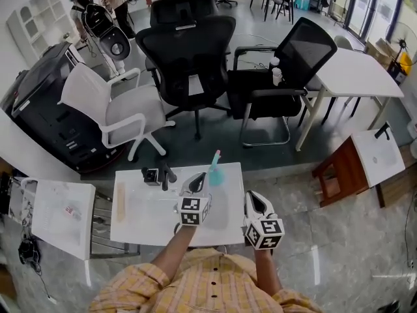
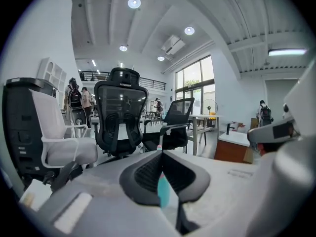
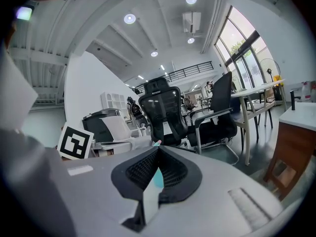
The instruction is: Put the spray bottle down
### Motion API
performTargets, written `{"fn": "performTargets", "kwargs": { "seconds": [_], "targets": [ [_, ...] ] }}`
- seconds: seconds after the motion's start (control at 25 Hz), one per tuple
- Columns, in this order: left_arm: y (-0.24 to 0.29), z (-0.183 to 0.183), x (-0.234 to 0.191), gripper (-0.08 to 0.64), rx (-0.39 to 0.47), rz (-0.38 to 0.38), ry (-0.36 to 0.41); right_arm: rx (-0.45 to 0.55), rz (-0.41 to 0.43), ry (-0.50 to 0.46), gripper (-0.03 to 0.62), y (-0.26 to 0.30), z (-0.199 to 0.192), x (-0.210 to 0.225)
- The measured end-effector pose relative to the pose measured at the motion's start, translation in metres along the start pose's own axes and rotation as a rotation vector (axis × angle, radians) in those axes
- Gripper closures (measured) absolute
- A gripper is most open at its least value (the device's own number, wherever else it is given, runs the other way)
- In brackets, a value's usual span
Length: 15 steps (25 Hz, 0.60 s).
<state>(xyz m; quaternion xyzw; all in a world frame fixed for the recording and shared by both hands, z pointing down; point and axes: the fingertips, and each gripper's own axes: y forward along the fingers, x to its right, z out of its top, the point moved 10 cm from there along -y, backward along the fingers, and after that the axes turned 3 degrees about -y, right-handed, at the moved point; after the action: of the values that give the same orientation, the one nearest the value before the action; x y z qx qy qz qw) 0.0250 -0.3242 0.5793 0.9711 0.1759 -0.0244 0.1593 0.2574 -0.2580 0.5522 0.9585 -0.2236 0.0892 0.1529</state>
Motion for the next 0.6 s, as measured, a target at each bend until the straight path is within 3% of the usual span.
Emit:
{"fn": "performTargets", "kwargs": {
  "seconds": [0.6],
  "targets": [
    [-0.07,0.006,0.026,0.561,0.086,-0.007,0.004,0.048,0.055,-0.04,0.594,-0.018,0.007,-0.02]
  ]
}}
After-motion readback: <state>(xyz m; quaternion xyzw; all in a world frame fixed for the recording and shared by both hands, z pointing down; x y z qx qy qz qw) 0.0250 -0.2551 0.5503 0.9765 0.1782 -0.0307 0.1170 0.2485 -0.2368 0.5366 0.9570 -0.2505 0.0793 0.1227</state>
